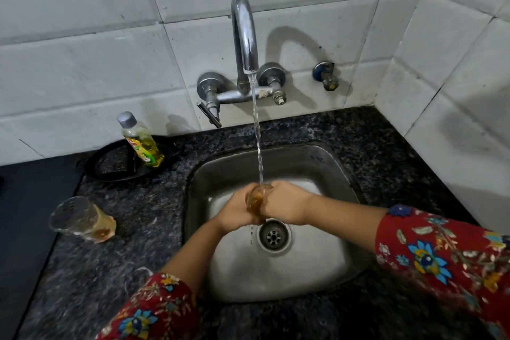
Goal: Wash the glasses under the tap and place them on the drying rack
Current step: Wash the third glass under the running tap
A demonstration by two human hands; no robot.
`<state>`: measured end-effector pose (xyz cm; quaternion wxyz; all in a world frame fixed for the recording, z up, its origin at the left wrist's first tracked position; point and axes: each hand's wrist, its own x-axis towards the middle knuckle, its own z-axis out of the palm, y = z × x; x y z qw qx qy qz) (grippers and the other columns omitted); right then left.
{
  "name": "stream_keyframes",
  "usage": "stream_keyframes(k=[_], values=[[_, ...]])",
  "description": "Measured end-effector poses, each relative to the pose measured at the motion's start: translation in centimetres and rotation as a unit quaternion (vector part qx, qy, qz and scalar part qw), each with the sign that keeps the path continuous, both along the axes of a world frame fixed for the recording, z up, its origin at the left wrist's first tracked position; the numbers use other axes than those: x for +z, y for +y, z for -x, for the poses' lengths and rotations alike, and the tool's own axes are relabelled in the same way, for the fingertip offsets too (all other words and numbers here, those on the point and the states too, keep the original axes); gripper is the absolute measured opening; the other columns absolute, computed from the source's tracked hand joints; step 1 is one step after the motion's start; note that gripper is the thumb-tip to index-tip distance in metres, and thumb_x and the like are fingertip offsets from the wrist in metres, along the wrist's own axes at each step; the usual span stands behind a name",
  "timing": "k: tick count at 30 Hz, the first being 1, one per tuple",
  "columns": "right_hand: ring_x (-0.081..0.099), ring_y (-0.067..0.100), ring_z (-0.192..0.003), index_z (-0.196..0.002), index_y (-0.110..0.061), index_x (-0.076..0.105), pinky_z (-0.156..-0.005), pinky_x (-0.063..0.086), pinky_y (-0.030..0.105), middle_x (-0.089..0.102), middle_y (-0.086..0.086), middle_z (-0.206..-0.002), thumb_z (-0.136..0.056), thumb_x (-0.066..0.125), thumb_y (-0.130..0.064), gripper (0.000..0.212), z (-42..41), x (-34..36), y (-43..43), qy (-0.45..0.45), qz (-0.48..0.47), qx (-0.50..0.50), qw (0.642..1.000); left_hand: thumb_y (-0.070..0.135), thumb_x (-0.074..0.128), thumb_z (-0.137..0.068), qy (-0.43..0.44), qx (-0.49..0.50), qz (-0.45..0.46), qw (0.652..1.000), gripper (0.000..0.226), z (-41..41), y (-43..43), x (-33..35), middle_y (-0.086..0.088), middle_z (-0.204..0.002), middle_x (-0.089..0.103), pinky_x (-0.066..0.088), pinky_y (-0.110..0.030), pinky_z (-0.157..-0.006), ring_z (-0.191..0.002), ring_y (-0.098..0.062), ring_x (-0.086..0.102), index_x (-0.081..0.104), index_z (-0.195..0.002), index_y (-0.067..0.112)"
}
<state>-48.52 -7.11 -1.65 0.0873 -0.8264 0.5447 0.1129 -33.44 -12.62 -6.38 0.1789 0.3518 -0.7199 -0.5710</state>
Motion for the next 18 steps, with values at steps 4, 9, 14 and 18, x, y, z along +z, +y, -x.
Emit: stream_keyframes(k=[4, 9, 14, 18], values=[[0.058, 0.030, -0.095, -0.116, -0.006, 0.054, -0.072, 0.045, 0.033, 0.061, 0.013, -0.105, -0.088, 0.050, -0.011, 0.029, -1.6, 0.2, 0.2, -0.031, -0.104, -0.085, 0.990, -0.004, 0.079, -0.048, -0.026, 0.010, 0.022, 0.999, 0.064, 0.5, 0.9, 0.3, -0.005, -0.100, 0.068, 0.052, -0.019, -0.078, -0.091, -0.007, 0.064, 0.060, -0.108, 0.005], [0.057, 0.026, -0.107, -0.115, -0.011, 0.059, -0.093, 0.045, 0.036, 0.062, 0.007, -0.114, -0.088, 0.055, -0.015, 0.028, -0.6, -0.1, 0.2, -0.038, -0.067, -0.038, 0.996, -0.007, 0.072, -0.047, -0.008, 0.019, -0.009, 1.000, 0.071, 0.2, 1.4, 0.5, 0.004, -0.099, 0.063, 0.052, -0.014, -0.070, -0.087, -0.004, 0.063, 0.055, -0.115, 0.003], [0.056, 0.028, -0.090, -0.102, -0.011, 0.057, -0.071, 0.042, 0.030, 0.060, 0.013, -0.098, -0.084, 0.047, -0.003, 0.022, -2.3, -0.6, 1.0, -0.089, -0.131, -0.140, 0.977, -0.006, 0.077, -0.048, -0.067, 0.007, 0.038, 0.997, 0.057, 0.4, 1.9, 1.0, 0.000, -0.093, 0.066, 0.051, -0.018, -0.070, -0.086, -0.013, 0.063, 0.059, -0.101, 0.006], [0.043, 0.014, -0.073, -0.064, -0.019, 0.048, -0.063, 0.035, 0.023, 0.045, 0.000, -0.074, -0.072, 0.044, 0.018, 0.037, -3.1, -1.1, 1.9, -0.413, -0.240, -0.315, 0.821, 0.024, 0.079, -0.057, -0.280, -0.007, 0.223, 0.934, 0.051, -0.5, 2.5, 2.2, 0.004, -0.096, 0.066, 0.051, -0.033, -0.072, -0.090, -0.021, 0.062, 0.053, -0.101, 0.021]])
